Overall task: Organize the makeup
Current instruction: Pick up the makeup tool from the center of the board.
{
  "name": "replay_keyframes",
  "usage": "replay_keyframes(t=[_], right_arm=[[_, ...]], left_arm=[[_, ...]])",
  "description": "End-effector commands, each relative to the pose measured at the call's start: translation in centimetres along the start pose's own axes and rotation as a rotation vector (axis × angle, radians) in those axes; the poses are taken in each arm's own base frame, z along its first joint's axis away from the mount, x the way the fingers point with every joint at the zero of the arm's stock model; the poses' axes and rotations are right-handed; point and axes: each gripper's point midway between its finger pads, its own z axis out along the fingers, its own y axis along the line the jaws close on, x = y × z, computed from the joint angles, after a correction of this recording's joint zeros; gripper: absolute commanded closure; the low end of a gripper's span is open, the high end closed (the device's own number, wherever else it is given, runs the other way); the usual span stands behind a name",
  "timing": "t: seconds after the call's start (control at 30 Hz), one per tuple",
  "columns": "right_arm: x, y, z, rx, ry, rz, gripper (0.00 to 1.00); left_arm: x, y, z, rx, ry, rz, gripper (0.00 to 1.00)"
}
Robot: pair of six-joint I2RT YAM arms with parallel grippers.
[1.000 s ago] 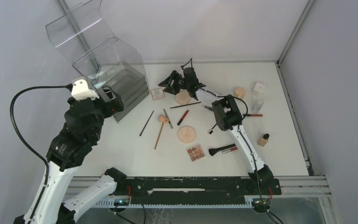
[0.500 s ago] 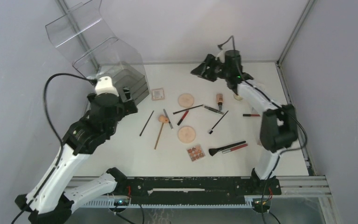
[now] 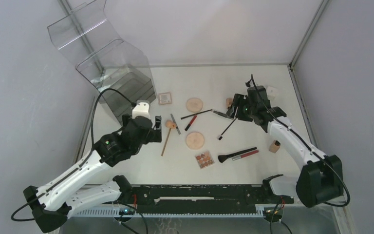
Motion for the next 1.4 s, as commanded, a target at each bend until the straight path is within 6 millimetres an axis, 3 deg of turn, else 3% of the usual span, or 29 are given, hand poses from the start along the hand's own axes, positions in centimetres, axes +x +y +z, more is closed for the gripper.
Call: replay_keyframes(t=[0.0, 0.17, 0.5, 0.6, 0.73, 1.0, 1.13, 1.37], right_arm=[[-3.7, -0.9, -2.7, 0.120, -0.214, -0.068, 0.33], [-3.2, -1.3, -2.1, 0.128, -0.235, -0.017, 0.32], [-2.6, 1.1, -1.1, -0.003, -0.186, 0.007, 0.32], [-2.1, 1.6, -0.9, -0.038, -0.158, 0.021, 0.32], [-1.2, 2.1, 0.0, -0.076, -0.101, 0.052, 0.32], [-0.7, 2.9, 0.8, -0.119, -0.061, 0.081, 0.33], [-0.7, 3.1, 0.9, -0.132, -0.060, 0.085, 0.33], [-0.6, 3.5, 1.2, -0.151, -0.048, 0.098, 0.33]], left_arm=[[1.1, -3.9, 1.3, 0.112, 0.014, -0.040, 0.00], [4.4, -5.7, 4.2, 0.062, 0.174, 0.026, 0.00], [5.9, -8.1, 8.1, 0.009, 0.283, -0.048, 0.07], [7.9, -8.7, 9.4, 0.001, 0.344, -0.017, 0.17], [10.3, -10.1, 10.4, 0.040, 0.428, 0.015, 0.21], [12.6, -9.3, 11.0, 0.020, 0.460, 0.033, 0.27], [12.0, -8.3, 10.8, 0.009, 0.440, 0.052, 0.25], [6.0, -5.2, 12.2, -0.050, 0.323, -0.083, 0.16]])
